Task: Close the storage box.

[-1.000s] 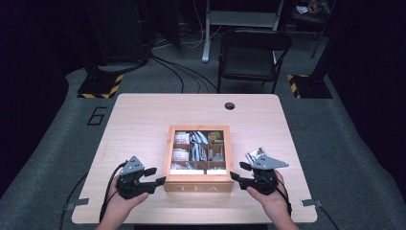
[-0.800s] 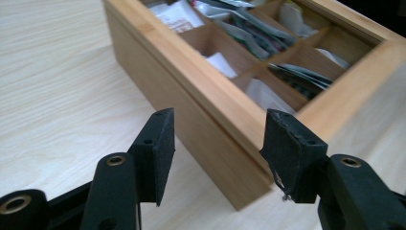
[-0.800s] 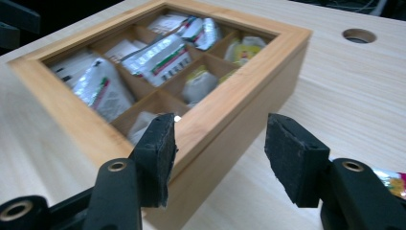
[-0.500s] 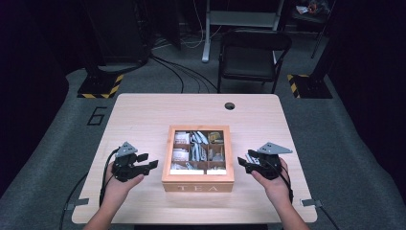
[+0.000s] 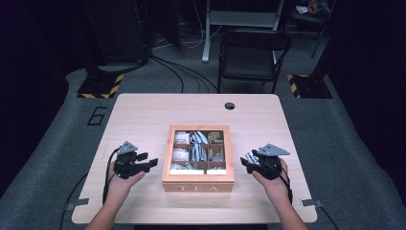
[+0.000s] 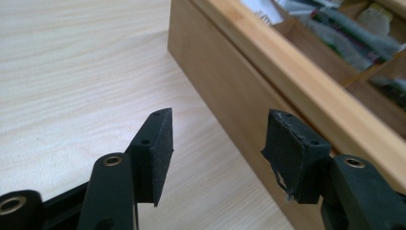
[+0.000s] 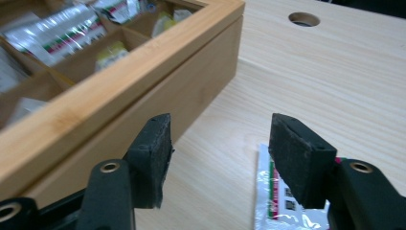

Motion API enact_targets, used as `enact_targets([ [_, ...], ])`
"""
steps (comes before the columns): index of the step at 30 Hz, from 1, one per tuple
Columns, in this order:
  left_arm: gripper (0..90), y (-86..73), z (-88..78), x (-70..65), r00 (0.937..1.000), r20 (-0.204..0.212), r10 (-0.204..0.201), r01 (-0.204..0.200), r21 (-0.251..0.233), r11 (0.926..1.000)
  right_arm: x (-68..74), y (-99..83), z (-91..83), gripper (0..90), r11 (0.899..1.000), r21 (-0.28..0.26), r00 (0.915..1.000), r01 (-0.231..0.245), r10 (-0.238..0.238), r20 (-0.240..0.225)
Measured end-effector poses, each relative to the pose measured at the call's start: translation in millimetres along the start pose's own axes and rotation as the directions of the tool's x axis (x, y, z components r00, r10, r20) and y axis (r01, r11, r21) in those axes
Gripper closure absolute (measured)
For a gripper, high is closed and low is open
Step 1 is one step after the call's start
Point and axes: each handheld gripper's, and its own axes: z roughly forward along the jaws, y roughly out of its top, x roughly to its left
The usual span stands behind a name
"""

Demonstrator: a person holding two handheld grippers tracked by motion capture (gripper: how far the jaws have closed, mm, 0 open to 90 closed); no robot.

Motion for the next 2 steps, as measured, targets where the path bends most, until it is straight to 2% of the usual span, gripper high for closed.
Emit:
enact_targets([
  [2,40.4,-4.2,4.1,3.3,0.9998,-0.014,0.016,-0.016,0.016,0.9997,-2.2,-6.0,2.9,37.9,1.0,0.01,0.9999,0.003,-0.003,0.016],
])
